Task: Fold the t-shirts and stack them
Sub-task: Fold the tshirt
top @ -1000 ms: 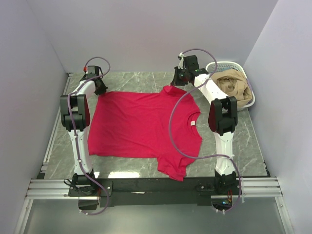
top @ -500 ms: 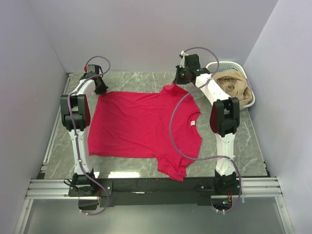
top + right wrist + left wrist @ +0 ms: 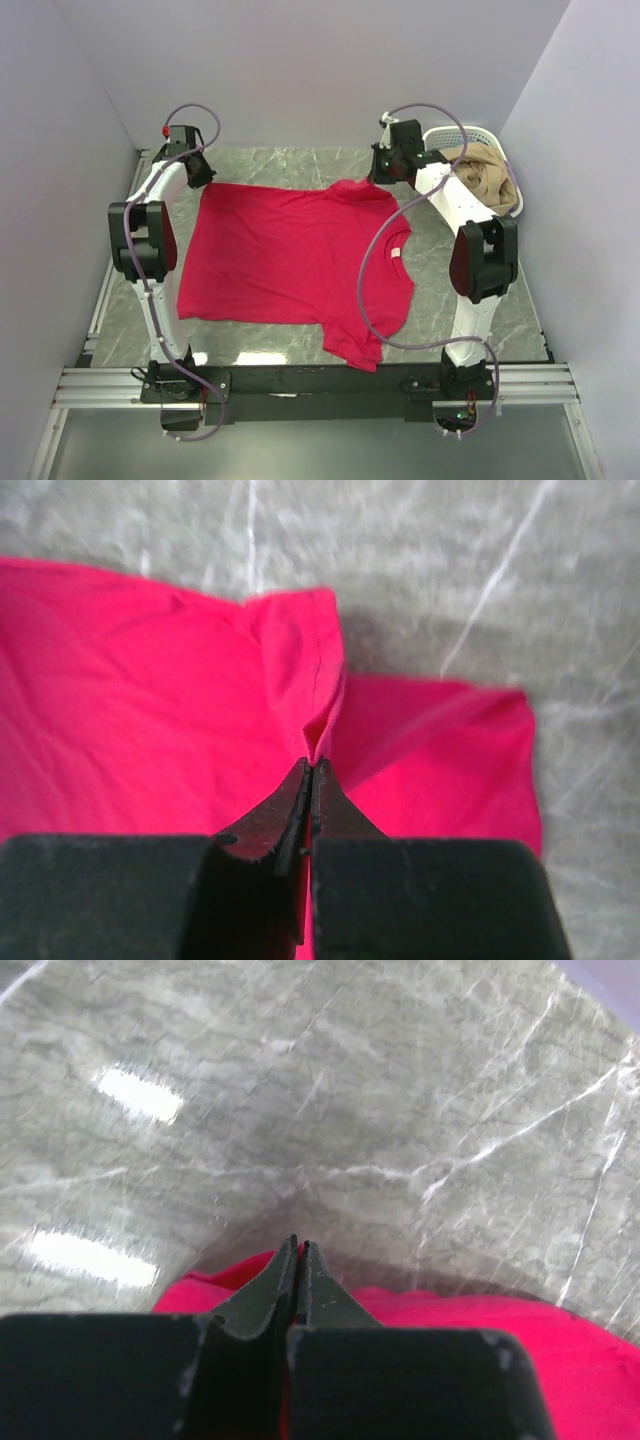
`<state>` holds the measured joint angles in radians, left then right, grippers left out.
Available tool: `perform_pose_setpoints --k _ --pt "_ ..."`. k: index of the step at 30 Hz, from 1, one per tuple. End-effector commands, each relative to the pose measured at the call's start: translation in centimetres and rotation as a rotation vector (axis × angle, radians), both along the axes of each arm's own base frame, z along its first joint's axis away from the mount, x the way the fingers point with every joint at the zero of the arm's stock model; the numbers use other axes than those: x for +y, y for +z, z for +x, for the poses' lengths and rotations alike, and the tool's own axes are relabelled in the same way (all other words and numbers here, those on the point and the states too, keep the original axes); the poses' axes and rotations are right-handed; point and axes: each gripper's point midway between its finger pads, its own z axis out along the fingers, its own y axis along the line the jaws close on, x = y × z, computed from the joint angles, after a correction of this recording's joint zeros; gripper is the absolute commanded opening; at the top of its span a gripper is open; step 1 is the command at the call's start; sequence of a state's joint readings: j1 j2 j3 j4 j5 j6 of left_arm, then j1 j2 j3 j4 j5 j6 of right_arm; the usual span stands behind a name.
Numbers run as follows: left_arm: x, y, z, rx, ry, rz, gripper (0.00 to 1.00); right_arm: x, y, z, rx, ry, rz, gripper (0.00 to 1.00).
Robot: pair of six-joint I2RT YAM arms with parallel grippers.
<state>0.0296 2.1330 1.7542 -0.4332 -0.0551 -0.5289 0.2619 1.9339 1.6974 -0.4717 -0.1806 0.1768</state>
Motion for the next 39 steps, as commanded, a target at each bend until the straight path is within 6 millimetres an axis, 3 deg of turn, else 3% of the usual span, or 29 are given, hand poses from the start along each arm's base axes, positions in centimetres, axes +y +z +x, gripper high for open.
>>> perform_pose_setpoints --k 1,6,15,26,39 --pt "0.7 0.9 -1.6 0.007 0.015 0.033 0.01 -0.7 0.8 -1.4 -0.013 -0.014 -0.009 0.0" --pt "1.9 0.1 -2.8 0.044 0.052 0.079 0.01 -2.1 -0.5 -2.6 0.007 -0.07 -0.048 0.0" --pt "2.7 -0.6 -3.4 0.055 0.081 0.087 0.01 -4.5 -0.2 -2.8 -0.011 -0.179 -0.105 0.0" --pt "5.2 0.4 -2.8 0.043 0.116 0.095 0.01 -7.6 -1.0 -2.7 0.016 -0.33 -0.165 0.0" --pt "5.0 0.1 -4.0 0.063 0.1 0.097 0.01 -9.9 0.8 -5.5 0.003 -0.41 -0.212 0.0"
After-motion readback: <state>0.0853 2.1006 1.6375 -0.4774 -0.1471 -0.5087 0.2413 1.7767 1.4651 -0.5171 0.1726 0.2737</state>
